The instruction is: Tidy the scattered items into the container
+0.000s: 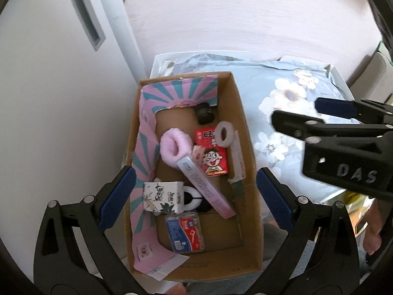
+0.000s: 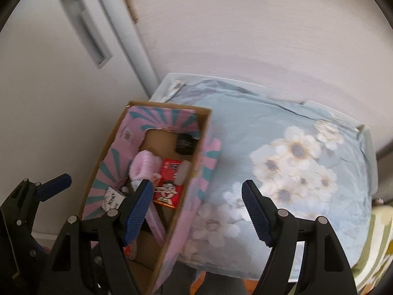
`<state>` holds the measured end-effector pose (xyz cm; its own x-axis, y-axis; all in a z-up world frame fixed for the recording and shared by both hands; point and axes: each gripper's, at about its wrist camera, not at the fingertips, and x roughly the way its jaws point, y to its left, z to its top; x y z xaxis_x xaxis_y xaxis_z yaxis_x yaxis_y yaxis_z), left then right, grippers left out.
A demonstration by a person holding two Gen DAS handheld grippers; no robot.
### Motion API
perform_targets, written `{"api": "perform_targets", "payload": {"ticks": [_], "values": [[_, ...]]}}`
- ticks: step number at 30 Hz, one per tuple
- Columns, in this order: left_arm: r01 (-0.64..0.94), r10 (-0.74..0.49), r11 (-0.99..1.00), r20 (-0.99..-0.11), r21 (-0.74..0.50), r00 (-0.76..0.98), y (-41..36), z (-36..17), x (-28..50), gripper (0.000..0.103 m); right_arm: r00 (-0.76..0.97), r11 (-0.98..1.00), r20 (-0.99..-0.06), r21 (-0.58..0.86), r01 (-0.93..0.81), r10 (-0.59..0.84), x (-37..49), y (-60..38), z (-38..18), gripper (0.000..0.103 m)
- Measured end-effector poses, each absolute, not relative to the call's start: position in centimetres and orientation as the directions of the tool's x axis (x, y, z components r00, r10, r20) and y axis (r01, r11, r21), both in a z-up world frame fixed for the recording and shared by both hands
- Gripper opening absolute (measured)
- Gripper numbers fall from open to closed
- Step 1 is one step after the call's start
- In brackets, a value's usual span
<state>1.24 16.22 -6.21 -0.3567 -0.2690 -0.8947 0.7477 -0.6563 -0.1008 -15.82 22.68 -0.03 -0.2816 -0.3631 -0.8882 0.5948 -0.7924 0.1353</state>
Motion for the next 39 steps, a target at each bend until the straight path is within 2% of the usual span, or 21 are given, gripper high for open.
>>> {"api": "perform_targets", "payload": {"ticks": [12, 20, 27, 39], "values": [[0.702, -0.2, -0.693, -0.893, -0.162, -0.403, 16.4, -3.2, -1.3, 0.098, -0.345, -0.893, -0.896, 0.112, 0.436, -0.281, -16.8, 28.8, 2.9, 0.071], [0.668, -0.182, -0.728, -0.896, -0.155, -0.406, 17.2, -1.8, -3.4, 0.099, -0.369, -0.931, -0.9, 0.097, 0.352, -0.233, -17.1, 32.3, 3.4, 0.071], [0.665, -0.157, -0.726, -0.9, -0.174, -0.407, 17.3, -1.7, -4.2, 0.099, -0.394, -0.941, -0.896, 0.07, 0.33, -0.205, -16.7, 34.1, 3.7, 0.071], [0.674, -0.186, -0.725, -0.901, -0.144, -0.392, 17.8, -1.4, -4.6, 0.099, -0.399, -0.946, -0.893, 0.079, 0.313, -0.206, -16.7, 35.0, 3.5, 0.071]]}}
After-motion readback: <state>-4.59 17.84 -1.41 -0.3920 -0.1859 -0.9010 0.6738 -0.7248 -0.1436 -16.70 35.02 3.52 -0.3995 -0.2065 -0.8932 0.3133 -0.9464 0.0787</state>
